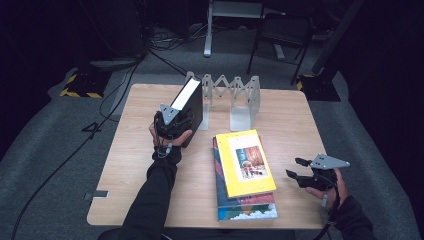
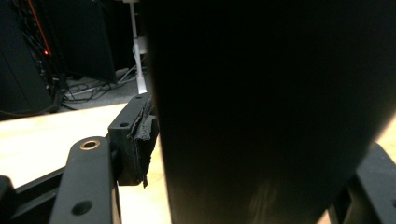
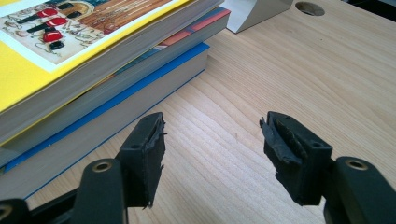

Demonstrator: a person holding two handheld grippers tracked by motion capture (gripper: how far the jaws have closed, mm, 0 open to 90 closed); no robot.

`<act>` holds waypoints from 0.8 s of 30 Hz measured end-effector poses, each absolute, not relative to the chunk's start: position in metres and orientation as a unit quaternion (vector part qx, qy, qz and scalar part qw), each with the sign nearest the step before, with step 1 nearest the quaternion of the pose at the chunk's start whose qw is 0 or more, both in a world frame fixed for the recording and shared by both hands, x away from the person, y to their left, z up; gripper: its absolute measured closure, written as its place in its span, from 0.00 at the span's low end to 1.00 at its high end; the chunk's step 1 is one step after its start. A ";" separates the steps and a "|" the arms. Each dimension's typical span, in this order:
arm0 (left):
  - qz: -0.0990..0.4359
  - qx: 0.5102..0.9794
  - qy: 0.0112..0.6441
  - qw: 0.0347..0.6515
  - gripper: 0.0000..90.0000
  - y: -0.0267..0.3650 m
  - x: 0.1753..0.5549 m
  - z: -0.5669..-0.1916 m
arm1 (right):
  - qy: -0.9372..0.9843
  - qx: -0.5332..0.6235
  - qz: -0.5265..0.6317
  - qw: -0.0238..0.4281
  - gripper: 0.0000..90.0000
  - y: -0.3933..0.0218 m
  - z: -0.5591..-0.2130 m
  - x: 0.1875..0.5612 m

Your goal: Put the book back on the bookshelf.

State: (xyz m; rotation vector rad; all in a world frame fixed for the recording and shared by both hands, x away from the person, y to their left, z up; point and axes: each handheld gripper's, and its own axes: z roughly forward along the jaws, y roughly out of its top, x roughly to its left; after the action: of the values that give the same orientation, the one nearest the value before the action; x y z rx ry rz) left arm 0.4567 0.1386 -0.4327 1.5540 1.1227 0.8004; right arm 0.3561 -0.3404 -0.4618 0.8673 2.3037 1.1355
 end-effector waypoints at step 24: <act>0.339 0.654 0.518 0.435 0.56 0.110 0.453 -0.476 | 0.834 0.310 0.404 0.211 0.42 -0.337 -0.465 0.359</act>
State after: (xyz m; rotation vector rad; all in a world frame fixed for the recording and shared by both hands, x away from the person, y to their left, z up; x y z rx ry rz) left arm 0.4527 0.1101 -0.4758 1.6277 1.2881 0.8437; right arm 0.3586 -0.3374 -0.4650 0.8627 2.3193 1.1229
